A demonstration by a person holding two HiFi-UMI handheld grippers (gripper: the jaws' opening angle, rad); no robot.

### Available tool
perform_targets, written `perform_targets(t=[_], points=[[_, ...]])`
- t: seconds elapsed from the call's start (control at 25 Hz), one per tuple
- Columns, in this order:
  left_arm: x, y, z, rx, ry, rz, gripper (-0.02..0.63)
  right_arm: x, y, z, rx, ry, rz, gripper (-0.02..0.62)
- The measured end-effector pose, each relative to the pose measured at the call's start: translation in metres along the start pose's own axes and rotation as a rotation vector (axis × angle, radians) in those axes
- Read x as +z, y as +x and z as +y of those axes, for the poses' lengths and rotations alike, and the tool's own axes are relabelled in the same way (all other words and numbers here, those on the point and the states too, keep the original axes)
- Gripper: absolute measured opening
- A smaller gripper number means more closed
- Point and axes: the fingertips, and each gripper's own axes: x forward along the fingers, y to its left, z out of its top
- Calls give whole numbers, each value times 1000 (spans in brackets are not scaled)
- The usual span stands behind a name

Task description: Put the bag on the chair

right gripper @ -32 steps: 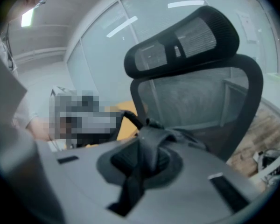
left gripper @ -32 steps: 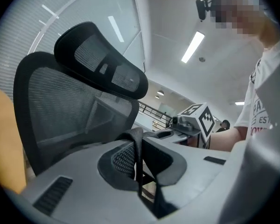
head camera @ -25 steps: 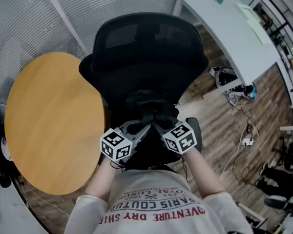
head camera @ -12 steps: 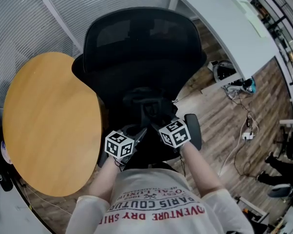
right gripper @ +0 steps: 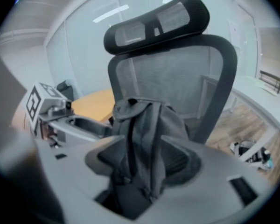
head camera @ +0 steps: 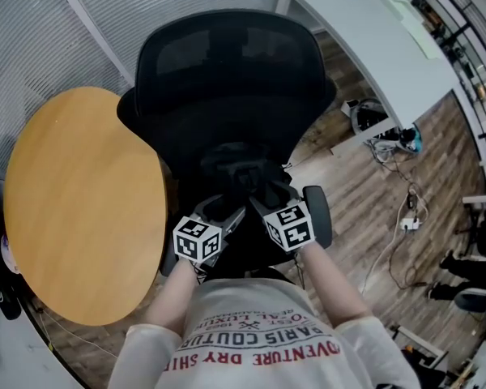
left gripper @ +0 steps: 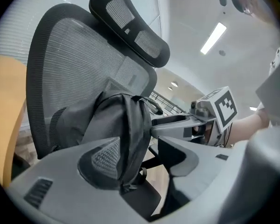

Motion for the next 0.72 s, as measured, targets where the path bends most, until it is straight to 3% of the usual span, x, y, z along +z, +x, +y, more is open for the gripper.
perform_targets(t=[0.12,0.24,0.32,0.4,0.6,0.72], points=[[19,-9,-10,26,67,-45,260,18,-20,7,-1,-8,-73,254],[43,-23,-21,59,149,-119,169,37,-43,6,-58,-2,-155,63],[60,-34,-28,86,174,-185,72,48,-55,7,-69,12,-194,43],[77,-46,-37,100,207,-239,38,60,-68,12,-55,1,-239,35],[111,-79,-71,126,364,-322,29,91,-109,32,-46,-103,-374,29],[136,-105,-86,132,391,-386,29,111,-132,45,-39,-147,-458,28]])
